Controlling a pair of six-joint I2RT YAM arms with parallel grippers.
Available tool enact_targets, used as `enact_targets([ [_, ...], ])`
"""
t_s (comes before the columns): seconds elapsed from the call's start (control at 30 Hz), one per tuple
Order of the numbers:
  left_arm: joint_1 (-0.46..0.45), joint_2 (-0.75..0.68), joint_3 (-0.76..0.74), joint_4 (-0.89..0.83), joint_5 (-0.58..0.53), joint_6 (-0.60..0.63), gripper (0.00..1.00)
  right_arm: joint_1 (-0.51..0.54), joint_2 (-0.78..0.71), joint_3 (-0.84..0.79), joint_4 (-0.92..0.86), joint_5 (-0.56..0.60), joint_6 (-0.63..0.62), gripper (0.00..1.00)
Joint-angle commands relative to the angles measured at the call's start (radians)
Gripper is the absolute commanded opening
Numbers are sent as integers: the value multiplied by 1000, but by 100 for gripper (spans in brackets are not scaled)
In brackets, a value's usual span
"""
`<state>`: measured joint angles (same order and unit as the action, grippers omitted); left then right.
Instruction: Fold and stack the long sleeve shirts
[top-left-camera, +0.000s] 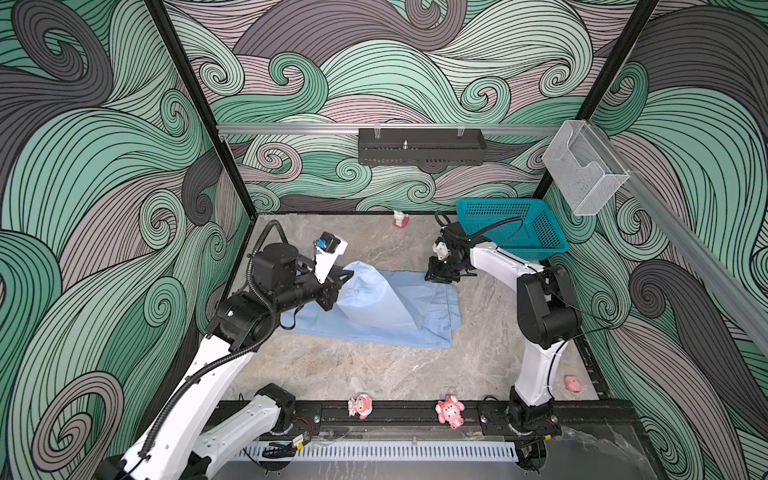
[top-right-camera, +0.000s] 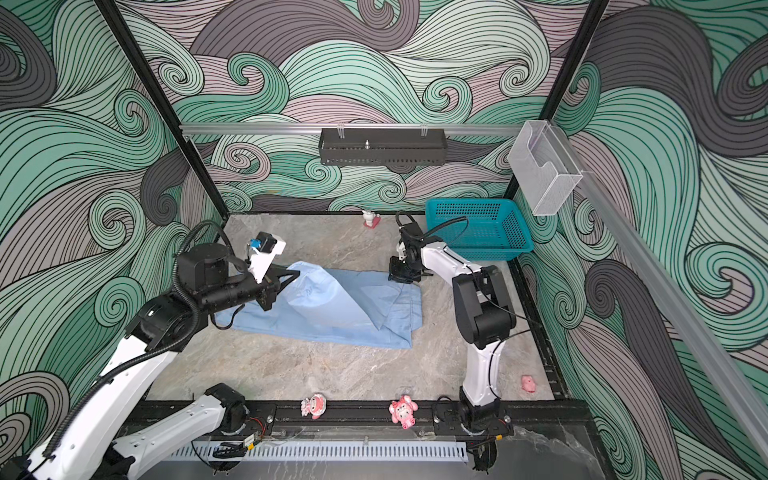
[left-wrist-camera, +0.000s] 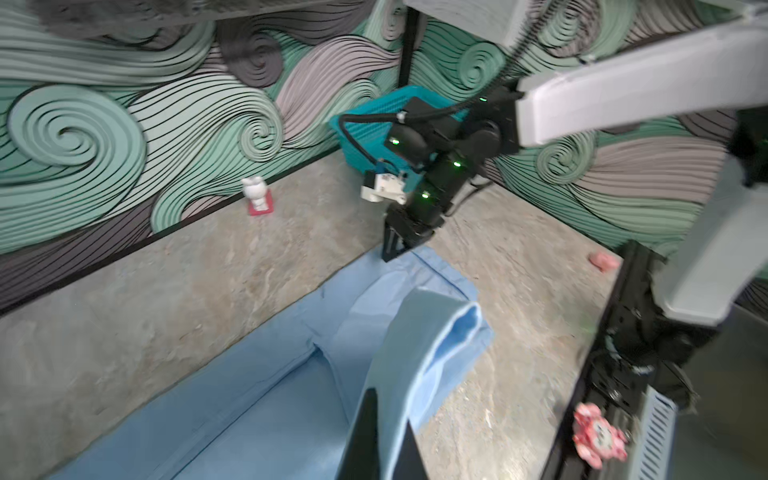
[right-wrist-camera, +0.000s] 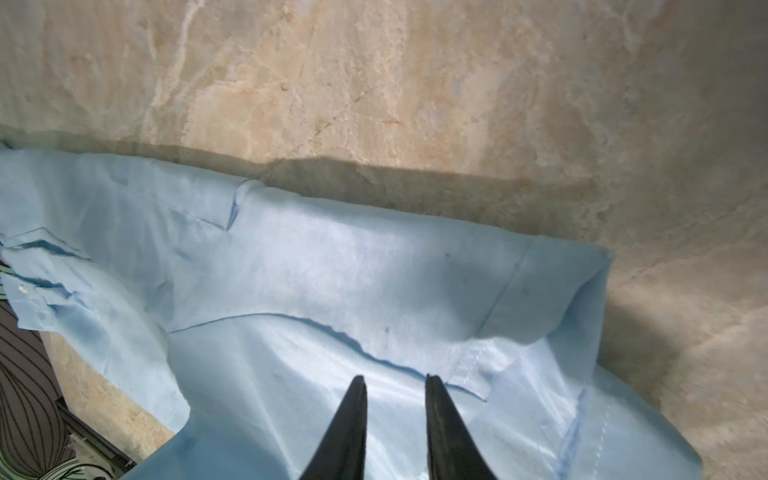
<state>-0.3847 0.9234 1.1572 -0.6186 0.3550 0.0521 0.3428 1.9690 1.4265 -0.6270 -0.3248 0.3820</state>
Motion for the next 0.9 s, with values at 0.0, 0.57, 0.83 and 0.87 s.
enact_targets([
  [0.0, 103, 32, -16, 106, -12, -102, 0, -4, 63, 23, -5, 3, -6, 25],
  [0.57, 500, 319, -81, 57, -290, -264, 0, -44, 89, 27, -29, 71, -17, 21],
  [0.83, 571, 492, 14, 29, -294, -281, 0, -46, 118, 74, -58, 82, -14, 20],
  [0.87, 579, 528, 17, 42, -284, -285, 0, -47, 119, 77, -58, 86, -14, 20],
])
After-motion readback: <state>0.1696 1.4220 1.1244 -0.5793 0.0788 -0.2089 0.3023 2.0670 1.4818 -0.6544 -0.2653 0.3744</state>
